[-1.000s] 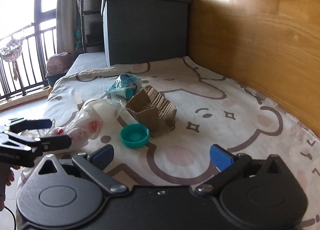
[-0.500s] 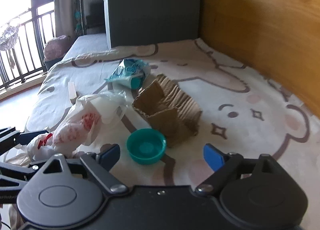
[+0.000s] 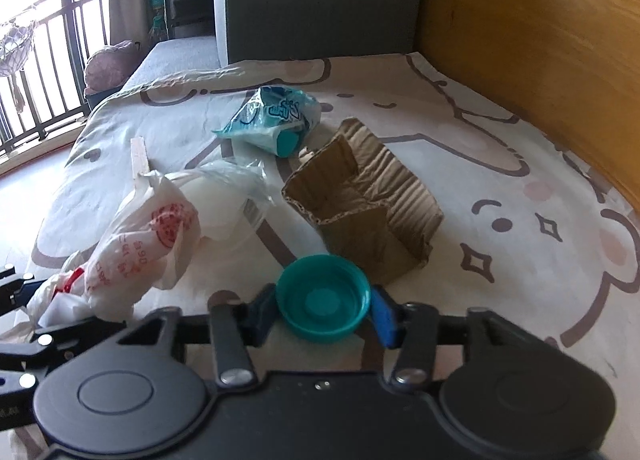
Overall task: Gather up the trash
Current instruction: 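Grasp the white plastic bag with left tool while right tool grasps teal bottle cap, then carry the white bag and teal cap with both tools over the wastebasket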
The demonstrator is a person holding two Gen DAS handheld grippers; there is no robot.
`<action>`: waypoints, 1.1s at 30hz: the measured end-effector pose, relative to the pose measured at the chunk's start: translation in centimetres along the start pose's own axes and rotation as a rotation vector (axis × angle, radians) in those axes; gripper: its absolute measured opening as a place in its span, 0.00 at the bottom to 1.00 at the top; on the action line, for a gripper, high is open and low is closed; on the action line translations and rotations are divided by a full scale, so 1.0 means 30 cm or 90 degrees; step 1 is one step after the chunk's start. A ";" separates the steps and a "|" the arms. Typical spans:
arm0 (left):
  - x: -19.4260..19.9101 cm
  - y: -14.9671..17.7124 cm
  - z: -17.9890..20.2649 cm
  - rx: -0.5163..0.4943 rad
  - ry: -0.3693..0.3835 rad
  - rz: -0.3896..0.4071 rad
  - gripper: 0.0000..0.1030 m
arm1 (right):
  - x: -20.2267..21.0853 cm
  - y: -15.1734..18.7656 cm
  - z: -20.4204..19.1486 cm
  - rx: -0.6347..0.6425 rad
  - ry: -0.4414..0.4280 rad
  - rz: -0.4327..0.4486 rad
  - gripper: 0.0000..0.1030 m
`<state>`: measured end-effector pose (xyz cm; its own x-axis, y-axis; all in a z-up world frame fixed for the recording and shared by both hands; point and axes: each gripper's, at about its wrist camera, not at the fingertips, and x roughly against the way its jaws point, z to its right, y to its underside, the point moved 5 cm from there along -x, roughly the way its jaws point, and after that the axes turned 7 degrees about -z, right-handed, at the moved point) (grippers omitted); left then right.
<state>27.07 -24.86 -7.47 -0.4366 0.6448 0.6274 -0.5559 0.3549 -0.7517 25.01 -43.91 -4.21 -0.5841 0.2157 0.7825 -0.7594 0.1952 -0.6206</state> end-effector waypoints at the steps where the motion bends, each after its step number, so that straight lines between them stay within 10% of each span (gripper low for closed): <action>1: 0.005 0.000 -0.001 0.004 -0.005 -0.002 0.49 | 0.009 0.002 -0.003 0.006 0.007 0.002 0.49; 33: 0.336 0.047 0.010 0.077 -0.085 0.030 0.48 | 0.440 0.184 -0.061 -0.029 0.010 0.097 0.48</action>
<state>21.66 -18.07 -2.15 -0.5495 0.5600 0.6200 -0.6100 0.2381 -0.7558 13.63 -38.23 2.62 -0.6869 0.2606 0.6784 -0.6483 0.2020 -0.7341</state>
